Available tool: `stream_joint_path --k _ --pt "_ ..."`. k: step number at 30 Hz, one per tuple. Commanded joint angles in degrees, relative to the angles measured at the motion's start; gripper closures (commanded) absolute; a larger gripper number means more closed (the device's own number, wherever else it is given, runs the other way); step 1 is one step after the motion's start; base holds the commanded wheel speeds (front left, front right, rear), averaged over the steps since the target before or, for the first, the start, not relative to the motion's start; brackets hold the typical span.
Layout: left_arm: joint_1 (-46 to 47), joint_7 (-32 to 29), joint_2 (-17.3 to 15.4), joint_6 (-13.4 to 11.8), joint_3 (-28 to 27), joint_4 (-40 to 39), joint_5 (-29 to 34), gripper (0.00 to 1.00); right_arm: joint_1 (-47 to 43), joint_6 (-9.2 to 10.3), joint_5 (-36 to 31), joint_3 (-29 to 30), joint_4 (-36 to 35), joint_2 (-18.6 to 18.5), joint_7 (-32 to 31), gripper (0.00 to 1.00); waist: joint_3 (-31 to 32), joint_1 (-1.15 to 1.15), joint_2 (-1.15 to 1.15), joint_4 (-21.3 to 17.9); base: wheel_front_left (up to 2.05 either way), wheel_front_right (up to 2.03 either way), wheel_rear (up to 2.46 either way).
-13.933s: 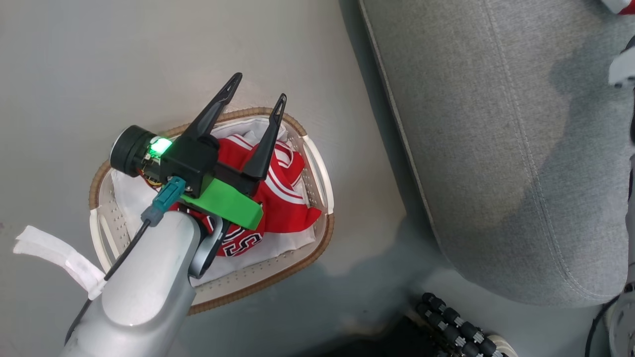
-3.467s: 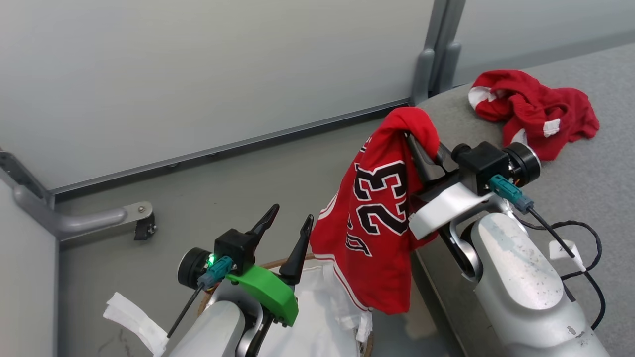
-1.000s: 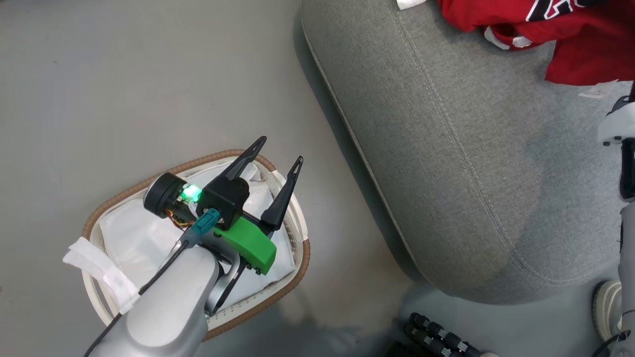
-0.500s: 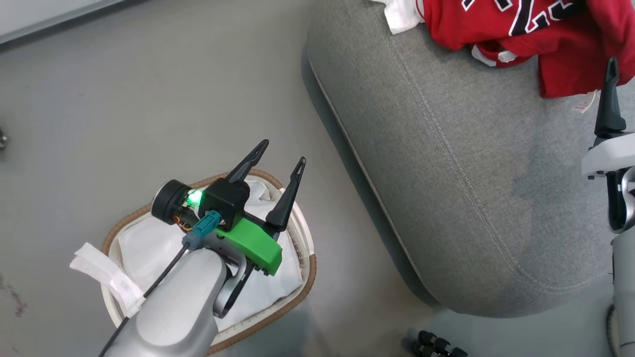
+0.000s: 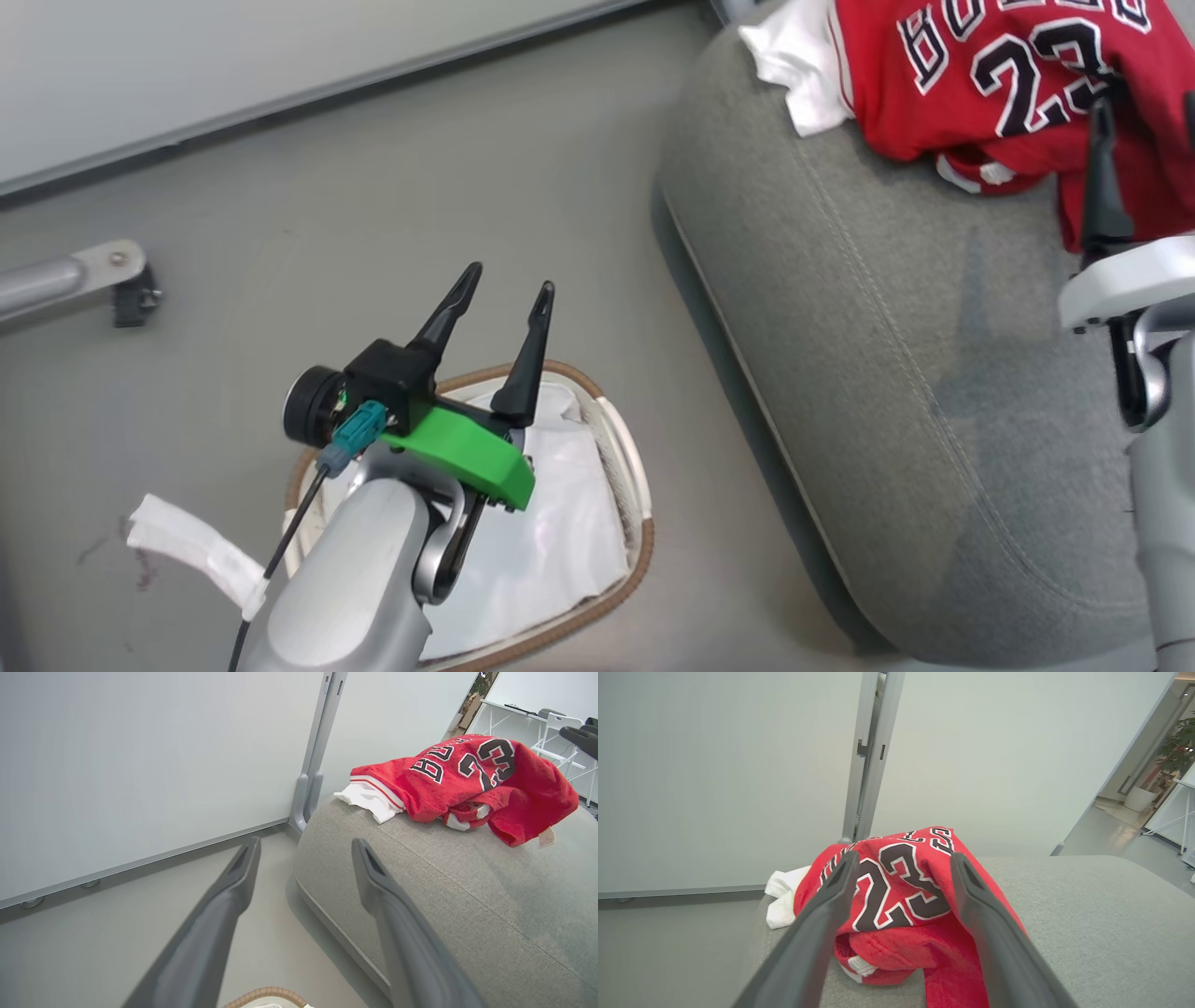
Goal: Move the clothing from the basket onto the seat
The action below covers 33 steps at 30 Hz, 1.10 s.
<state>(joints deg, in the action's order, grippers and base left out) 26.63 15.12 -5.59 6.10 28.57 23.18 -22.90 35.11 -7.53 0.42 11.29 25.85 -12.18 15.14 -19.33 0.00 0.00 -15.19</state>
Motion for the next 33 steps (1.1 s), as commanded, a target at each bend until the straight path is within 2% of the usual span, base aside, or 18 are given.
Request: stream_joint_path --k 1,7,8,18,24,33 --pt "-1.6 0.0 0.4 0.3 -1.1 0.0 1.1 0.0 -0.4 0.08 0.4 -0.9 0.3 0.4 0.0 0.0 4.3 0.0 0.0 4.4 0.0 0.0 0.0" --pt "-6.1 0.0 1.5 -0.1 -8.3 -0.7 2.5 0.0 -3.1 0.08 2.2 -4.8 0.9 2.9 0.0 0.0 7.6 0.0 0.0 7.9 0.0 0.0 0.0" --pt "-6.9 0.0 1.6 -0.2 -9.6 -0.8 2.6 0.0 -3.7 0.08 2.5 -5.7 1.0 4.3 0.0 0.0 8.1 0.0 0.0 8.5 0.0 0.0 0.0" --pt "-15.5 0.0 2.5 -1.7 -20.4 -2.6 4.7 0.0 -11.5 0.08 4.8 -8.8 -1.1 8.7 0.0 0.0 11.8 0.0 0.0 11.9 0.0 0.0 0.0" --pt "-19.2 0.0 2.6 -1.8 -22.7 -3.5 5.0 0.0 -16.9 0.08 7.3 -10.3 -3.4 9.2 0.0 0.0 13.5 0.0 0.0 13.3 0.0 0.0 0.0" --pt "-24.0 0.0 2.7 -4.0 -23.6 -6.1 3.4 0.0 -23.1 0.08 11.0 -12.3 -5.4 9.2 0.0 0.0 15.0 0.0 0.0 13.6 0.0 0.0 0.0"
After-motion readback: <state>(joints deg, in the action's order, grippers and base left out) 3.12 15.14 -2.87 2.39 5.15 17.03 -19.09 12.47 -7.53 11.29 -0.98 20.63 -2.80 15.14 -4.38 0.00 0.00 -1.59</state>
